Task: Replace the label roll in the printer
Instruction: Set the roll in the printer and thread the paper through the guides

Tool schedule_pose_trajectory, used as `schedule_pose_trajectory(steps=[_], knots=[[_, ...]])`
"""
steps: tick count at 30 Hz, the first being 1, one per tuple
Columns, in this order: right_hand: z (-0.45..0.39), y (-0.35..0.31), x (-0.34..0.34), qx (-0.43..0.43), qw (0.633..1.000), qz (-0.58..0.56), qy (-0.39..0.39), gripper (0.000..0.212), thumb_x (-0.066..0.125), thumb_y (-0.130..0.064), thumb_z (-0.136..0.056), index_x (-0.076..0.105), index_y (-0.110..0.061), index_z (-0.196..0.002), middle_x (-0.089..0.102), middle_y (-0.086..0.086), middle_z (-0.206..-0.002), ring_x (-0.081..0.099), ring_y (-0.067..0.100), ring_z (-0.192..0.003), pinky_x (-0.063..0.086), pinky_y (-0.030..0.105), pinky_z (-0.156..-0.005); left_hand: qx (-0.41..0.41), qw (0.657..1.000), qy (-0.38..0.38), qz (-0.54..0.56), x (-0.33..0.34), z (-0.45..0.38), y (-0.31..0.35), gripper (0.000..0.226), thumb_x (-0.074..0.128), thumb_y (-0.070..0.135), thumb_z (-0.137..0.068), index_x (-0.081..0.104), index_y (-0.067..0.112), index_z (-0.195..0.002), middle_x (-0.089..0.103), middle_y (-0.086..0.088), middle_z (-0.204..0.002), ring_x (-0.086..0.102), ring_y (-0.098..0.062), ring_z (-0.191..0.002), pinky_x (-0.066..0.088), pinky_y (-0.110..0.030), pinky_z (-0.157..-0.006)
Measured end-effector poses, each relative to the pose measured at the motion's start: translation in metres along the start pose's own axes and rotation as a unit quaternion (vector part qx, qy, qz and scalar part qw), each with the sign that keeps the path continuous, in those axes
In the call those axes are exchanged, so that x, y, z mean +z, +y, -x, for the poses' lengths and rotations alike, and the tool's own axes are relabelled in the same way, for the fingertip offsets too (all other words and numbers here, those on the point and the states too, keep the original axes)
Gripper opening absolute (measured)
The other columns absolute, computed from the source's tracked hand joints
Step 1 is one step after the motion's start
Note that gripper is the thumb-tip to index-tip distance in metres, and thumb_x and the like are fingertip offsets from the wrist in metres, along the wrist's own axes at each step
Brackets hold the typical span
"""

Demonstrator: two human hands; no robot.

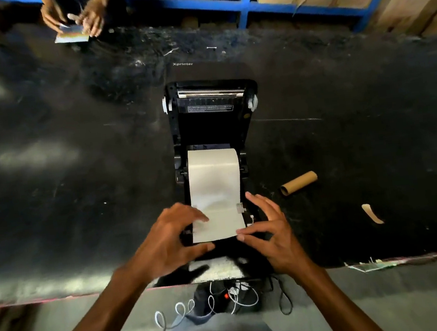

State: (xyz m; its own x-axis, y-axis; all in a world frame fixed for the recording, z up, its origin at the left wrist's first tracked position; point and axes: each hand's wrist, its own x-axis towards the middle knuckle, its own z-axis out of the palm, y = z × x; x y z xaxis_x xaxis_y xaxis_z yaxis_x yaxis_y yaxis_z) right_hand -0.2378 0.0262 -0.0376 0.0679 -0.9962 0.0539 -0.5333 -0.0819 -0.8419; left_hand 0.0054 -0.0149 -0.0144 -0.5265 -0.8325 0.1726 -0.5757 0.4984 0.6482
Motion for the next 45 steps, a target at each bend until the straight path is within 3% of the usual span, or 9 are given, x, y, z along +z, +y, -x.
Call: schedule_pose_trajectory(steps=[6, 10, 14, 22, 28, 33, 36, 40, 45], knots=[[0.014, 0.002, 0.003, -0.001, 1.0, 0.015, 0.012, 0.015, 0.068, -0.041, -0.071, 0.076, -0.033, -0.081, 0.031, -0.021, -0.146, 0.015, -0.007, -0.136, 0.011, 0.026, -0.111, 0.047, 0.992, 0.031, -0.111, 0.014, 0.024, 0.004, 0.008, 0.078, 0.021, -0.07, 0.074, 0.022, -0.077, 0.073, 0.007, -0.082, 0.054, -0.005, -0.082, 0.039, -0.027, -0.069], [0.032, 0.001, 0.007, -0.006, 0.999, 0.029, 0.035, 0.014, 0.068, -0.035, -0.072, 0.078, -0.028, -0.079, 0.03, -0.016, -0.148, 0.013, -0.007, -0.135, 0.006, 0.011, -0.105, 0.026, 0.991, 0.053, -0.118, 0.021, 0.043, 0.017, 0.012, 0.081, 0.015, -0.068, 0.076, 0.019, -0.078, 0.074, 0.003, -0.084, 0.06, -0.009, -0.083, 0.047, -0.027, -0.07], [0.047, -0.001, 0.011, -0.007, 0.998, 0.049, 0.035, 0.012, 0.07, -0.033, -0.075, 0.078, -0.025, -0.08, 0.031, -0.014, -0.149, 0.016, 0.001, -0.137, 0.011, 0.022, -0.107, 0.012, 0.989, 0.074, -0.124, 0.027, 0.059, 0.023, 0.009, 0.071, 0.019, -0.072, 0.076, 0.019, -0.079, 0.074, 0.003, -0.086, 0.055, -0.007, -0.085, 0.042, -0.025, -0.07], [0.073, 0.001, 0.016, -0.008, 0.997, 0.075, 0.019, 0.007, 0.072, -0.03, -0.077, 0.077, -0.027, -0.081, 0.031, -0.011, -0.152, 0.012, -0.004, -0.134, 0.002, -0.001, -0.094, 0.0, 0.99, 0.088, -0.108, 0.038, 0.088, 0.037, 0.011, 0.078, 0.008, -0.072, 0.076, 0.016, -0.08, 0.075, -0.001, -0.085, 0.066, -0.017, -0.078, 0.05, -0.026, -0.064], [0.08, -0.002, 0.014, -0.006, 0.998, 0.058, 0.003, 0.009, 0.072, -0.03, -0.077, 0.076, -0.028, -0.085, 0.03, -0.009, -0.152, 0.013, 0.001, -0.136, 0.015, 0.029, -0.109, -0.108, 0.988, 0.107, -0.014, 0.042, 0.091, 0.041, 0.018, 0.071, 0.01, -0.078, 0.072, 0.013, -0.096, 0.066, 0.0, -0.1, 0.064, -0.012, -0.085, 0.055, -0.023, -0.074], [0.042, -0.022, -0.016, -0.033, 0.999, 0.016, 0.013, 0.014, 0.073, -0.023, -0.077, 0.075, -0.027, -0.09, 0.048, 0.0, -0.141, 0.033, 0.012, -0.134, 0.024, 0.042, -0.115, -0.275, 0.92, 0.22, 0.169, 0.023, 0.062, 0.038, 0.027, 0.053, 0.018, -0.094, 0.063, 0.007, -0.116, 0.067, -0.008, -0.104, 0.062, -0.017, -0.092, 0.046, -0.014, -0.078], [-0.012, -0.047, -0.04, -0.058, 0.997, 0.041, 0.035, 0.017, 0.07, -0.02, -0.08, 0.074, -0.019, -0.097, 0.056, 0.005, -0.133, 0.045, 0.014, -0.126, 0.031, 0.045, -0.112, -0.385, 0.852, 0.186, 0.302, 0.015, 0.039, 0.03, 0.034, 0.042, 0.039, -0.097, 0.063, 0.013, -0.105, 0.061, -0.008, -0.102, 0.057, -0.024, -0.099, 0.044, -0.036, -0.089], [-0.09, -0.091, -0.07, -0.109, 0.988, 0.092, 0.062, 0.031, 0.065, -0.026, -0.083, 0.067, -0.021, -0.113, 0.054, 0.009, -0.135, 0.046, 0.023, -0.129, 0.031, 0.051, -0.111, -0.495, 0.733, 0.123, 0.45, 0.011, 0.021, 0.009, 0.062, 0.036, 0.058, -0.092, 0.06, 0.006, -0.114, 0.063, -0.015, -0.107, 0.06, -0.028, -0.087, 0.048, -0.037, -0.074], [-0.166, -0.14, -0.087, -0.116, 0.958, 0.238, 0.107, 0.048, 0.054, -0.038, -0.089, 0.051, -0.018, -0.133, 0.041, 0.01, -0.148, 0.033, 0.024, -0.138, 0.017, 0.04, -0.111, -0.487, 0.743, 0.089, 0.451, 0.006, 0.024, -0.007, 0.072, 0.032, 0.064, -0.089, 0.064, 0.002, -0.108, 0.069, -0.018, -0.1, 0.063, -0.027, -0.079, 0.047, -0.033, -0.066]])
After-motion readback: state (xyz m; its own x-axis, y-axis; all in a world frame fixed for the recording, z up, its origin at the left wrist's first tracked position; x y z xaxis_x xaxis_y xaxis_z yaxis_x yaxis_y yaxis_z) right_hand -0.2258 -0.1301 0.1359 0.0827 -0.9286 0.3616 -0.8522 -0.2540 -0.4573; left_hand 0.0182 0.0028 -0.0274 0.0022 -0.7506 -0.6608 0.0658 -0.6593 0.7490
